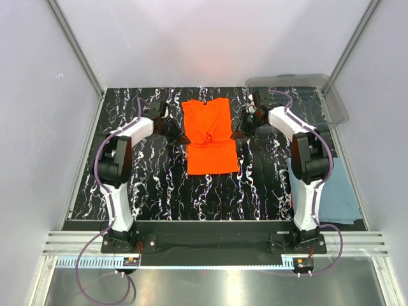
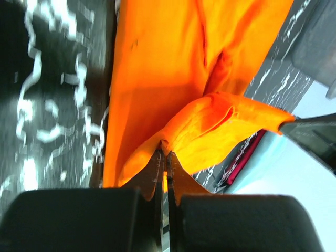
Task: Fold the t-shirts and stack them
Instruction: Fold the tshirt
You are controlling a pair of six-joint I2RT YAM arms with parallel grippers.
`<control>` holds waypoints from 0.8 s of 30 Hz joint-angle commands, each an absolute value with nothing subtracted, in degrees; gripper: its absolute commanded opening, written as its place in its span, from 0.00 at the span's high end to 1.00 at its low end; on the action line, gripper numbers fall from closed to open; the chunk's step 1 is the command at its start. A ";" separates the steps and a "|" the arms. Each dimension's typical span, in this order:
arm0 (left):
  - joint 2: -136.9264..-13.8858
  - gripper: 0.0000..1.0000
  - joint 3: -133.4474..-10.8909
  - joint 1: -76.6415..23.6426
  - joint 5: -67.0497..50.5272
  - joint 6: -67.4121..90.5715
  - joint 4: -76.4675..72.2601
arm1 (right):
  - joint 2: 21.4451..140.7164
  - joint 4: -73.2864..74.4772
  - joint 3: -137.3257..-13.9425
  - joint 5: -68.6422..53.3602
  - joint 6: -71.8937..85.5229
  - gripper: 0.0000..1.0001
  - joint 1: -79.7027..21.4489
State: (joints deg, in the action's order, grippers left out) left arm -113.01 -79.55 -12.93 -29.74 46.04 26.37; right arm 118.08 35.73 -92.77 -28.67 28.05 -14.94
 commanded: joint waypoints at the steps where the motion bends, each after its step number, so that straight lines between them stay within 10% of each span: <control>1: -115.57 1.00 -84.19 -12.22 -32.78 45.08 25.84 | 119.88 37.79 -96.59 -31.02 25.40 1.00 -13.89; 16: -118.65 1.00 -86.04 -10.46 -30.24 45.44 25.84 | 129.28 39.29 -106.17 -34.28 24.26 0.99 -12.83; 24: -121.38 0.72 -95.08 -8.79 -28.05 39.76 31.00 | 133.67 44.28 -116.08 -31.04 21.89 0.70 -11.17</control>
